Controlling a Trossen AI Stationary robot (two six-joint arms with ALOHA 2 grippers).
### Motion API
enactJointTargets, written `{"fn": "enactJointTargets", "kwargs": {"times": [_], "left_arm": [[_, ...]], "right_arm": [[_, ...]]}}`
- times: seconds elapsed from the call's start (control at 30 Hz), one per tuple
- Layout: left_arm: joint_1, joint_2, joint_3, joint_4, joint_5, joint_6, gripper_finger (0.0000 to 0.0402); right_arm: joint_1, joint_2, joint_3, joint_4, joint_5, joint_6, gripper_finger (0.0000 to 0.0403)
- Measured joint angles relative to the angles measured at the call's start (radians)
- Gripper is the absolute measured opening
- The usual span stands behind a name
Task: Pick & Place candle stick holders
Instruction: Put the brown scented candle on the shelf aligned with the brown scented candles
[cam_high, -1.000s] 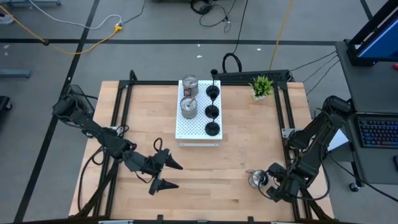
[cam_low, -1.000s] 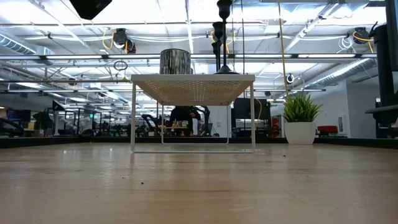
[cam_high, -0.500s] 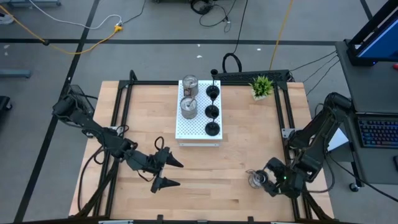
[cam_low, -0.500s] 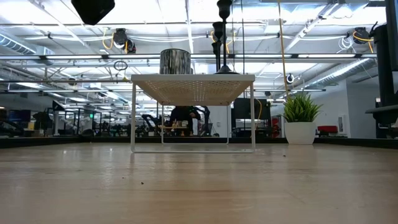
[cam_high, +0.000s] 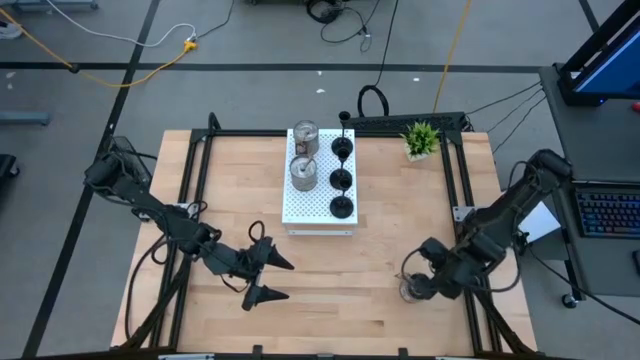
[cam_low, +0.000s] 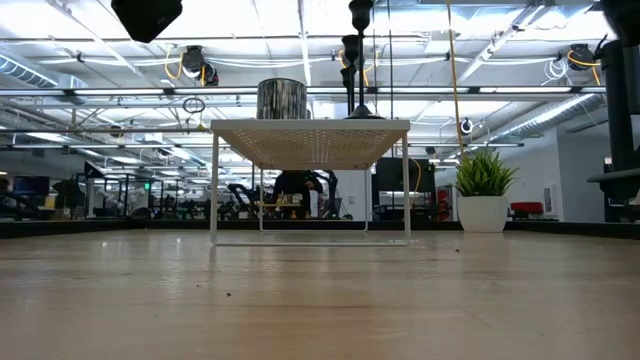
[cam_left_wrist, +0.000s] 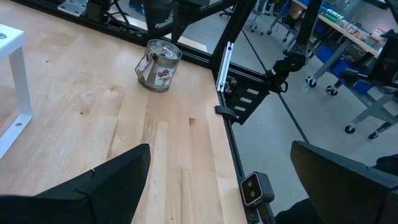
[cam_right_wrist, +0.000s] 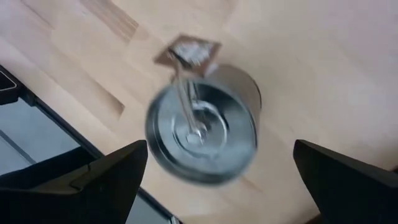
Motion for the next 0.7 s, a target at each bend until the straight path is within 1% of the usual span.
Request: {"fn": "enactJointTargets", "kwargs": {"times": [0.27,0.47,0.7], "left_arm": [[0.0,0.0,0.0,0.0,0.0,-0.006,0.0395],[0.0,0.0,0.0,0.0,0.0,-0.028,0.0395],[0.0,0.0,0.0,0.0,0.0,-0.026,0.0395]], "right_arm": [[-0.075,0.039,0.0,0.021,0.0,-0.17,0.0398],[-0.076,0.029,0.0,0.038,0.004,-0.183,0.0397],[-0.076,0.028,0.0,0.109,0.002,-0.232,0.0396]]}}
